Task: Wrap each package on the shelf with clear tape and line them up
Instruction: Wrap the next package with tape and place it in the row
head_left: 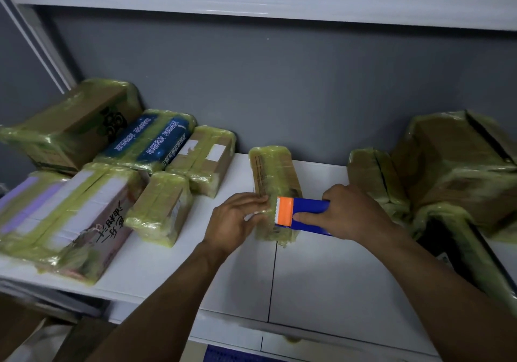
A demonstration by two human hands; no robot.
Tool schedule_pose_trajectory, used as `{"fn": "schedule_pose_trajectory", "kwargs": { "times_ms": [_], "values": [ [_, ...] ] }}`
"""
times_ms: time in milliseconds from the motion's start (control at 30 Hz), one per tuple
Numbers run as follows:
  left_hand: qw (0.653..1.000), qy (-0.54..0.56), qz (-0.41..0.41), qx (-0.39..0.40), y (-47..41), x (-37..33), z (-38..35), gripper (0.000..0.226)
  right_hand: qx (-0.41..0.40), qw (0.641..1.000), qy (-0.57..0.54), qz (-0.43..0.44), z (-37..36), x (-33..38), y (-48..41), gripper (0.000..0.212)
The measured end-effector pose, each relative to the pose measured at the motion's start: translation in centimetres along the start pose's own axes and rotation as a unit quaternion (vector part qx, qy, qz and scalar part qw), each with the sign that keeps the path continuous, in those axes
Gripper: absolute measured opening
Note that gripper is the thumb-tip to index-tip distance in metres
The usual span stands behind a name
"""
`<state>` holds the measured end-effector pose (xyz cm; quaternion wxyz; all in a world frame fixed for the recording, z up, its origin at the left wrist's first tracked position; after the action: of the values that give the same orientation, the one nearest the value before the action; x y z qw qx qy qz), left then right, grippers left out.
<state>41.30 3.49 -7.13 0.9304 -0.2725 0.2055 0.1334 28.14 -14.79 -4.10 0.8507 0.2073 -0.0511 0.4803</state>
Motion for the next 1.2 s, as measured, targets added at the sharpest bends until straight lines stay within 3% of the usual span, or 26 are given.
{"fn": "schedule_pose_trajectory", "kwargs": {
  "times_ms": [200, 333, 500, 600, 800, 1033, 1200],
  "values": [
    [1.000, 0.000, -0.008, 0.007, 0.6, 1.4, 0.5, 0.026, 0.018, 1.000, -0.002, -0.018, 1.0, -0.8, 1.1, 0.071],
    [0.996, 0.053, -0.010, 0.070, 0.0, 2.0, -0.4, 0.019, 0.028, 0.999, 0.008, -0.041, 2.3, -1.4, 1.1, 0.076],
    [0.989, 0.090, 0.045, 0.105, 0.5, 2.4, -0.3, 0.030, 0.016, 0.999, 0.031, -0.025, 1.4, -0.6, -0.1, 0.074],
    [0.988, 0.041, 0.017, 0.146, 0.4, 0.8, -1.0, 0.054, 0.010, 0.999, 0.037, -0.031, 1.3, -1.0, -0.9, 0.078],
    [0.996, 0.006, 0.035, 0.080, -0.9, -0.7, -0.2, 0.034, 0.008, 0.999, 0.018, -0.027, 0.8, -1.7, -0.9, 0.077],
    [0.997, -0.038, -0.012, 0.065, -0.1, 0.6, 0.5, 0.025, 0.029, 0.998, -0.046, -0.005, 0.3, -1.7, -0.1, 0.072],
    [0.994, -0.038, -0.010, 0.099, -0.4, 1.1, 0.9, 0.029, 0.022, 0.999, -0.032, -0.025, 1.3, -3.1, 0.5, 0.087]
  ]
}}
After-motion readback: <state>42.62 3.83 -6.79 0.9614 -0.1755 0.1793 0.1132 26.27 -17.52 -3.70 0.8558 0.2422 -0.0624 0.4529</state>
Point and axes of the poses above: each hand's wrist, its own y-axis away from the middle knuckle, its own z-axis out of the back of the hand, x = y × z, the point moved 9 cm from there along -y, towards the middle knuckle, and after that the axes turned 11 degrees about x, right-handed, at the moved point
